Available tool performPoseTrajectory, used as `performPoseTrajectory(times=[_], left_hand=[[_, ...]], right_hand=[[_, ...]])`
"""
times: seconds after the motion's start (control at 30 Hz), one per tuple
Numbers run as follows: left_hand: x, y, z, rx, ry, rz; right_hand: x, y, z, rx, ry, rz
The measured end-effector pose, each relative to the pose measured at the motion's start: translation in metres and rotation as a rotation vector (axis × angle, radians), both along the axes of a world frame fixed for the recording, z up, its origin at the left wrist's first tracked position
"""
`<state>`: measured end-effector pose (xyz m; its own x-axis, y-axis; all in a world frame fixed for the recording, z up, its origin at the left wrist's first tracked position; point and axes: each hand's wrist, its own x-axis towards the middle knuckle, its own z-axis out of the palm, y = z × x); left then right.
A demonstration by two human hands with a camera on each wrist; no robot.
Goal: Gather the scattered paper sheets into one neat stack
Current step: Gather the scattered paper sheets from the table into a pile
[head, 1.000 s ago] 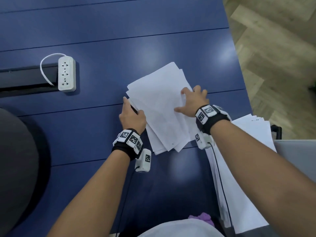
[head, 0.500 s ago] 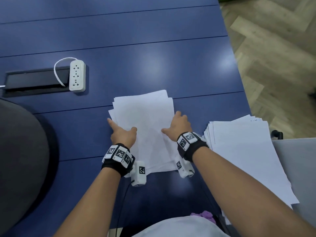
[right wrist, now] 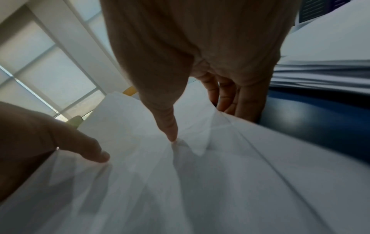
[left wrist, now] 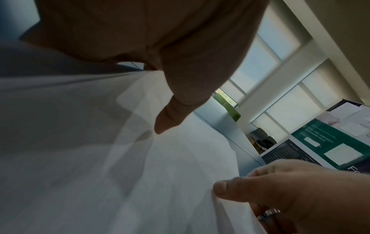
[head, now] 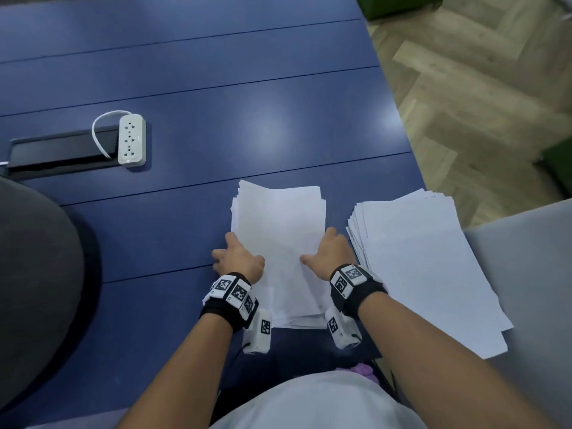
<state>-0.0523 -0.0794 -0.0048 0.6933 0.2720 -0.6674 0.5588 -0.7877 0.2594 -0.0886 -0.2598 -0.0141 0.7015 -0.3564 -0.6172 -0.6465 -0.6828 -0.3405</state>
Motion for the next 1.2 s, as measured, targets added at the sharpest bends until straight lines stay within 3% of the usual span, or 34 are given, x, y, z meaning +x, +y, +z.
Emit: performPoseTrajectory(times=[0.27,0.4,0.67,0.77,0.87,0.93,1.07,1.2], left_hand=[[-0.008,0.021,-0.006,-0.262,-0.106,0.154],[-0.016,0.026,0.012,-0.57,-0.186,0.015],[-0.001,0.013,0.091,-0.897,-0.2,-0.156],[0.01,-0.001,0.1,-0.976,-0.161,-0.211],[0.016,-0.019,0.099,-1.001,-0.14,-0.256],[0.02,-0.032,0.093,-1.015,-0.121,-0.249],[0.017,-0.063,0.075,-1.03,-0.056,-0.059],[0.0,-0.1,0.052,-1.012,0.111,-0.032]], right_hand=[[-0.023,-0.017,-0.004,0.047,-0.02,-0.01],[-0.031,-0.022,-0.008,0.115,-0.063,-0.017],[-0.039,-0.054,0.011,0.534,-0.388,-0.301],[-0.04,-0.067,0.016,0.839,-0.449,-0.398],[-0.042,-0.075,0.019,0.993,-0.452,-0.541],[-0.045,-0.083,0.019,0.969,-0.452,-0.615],[-0.057,-0.118,0.027,0.767,-0.474,-0.675],[-0.08,-0.167,0.034,0.552,-0.425,-0.615]])
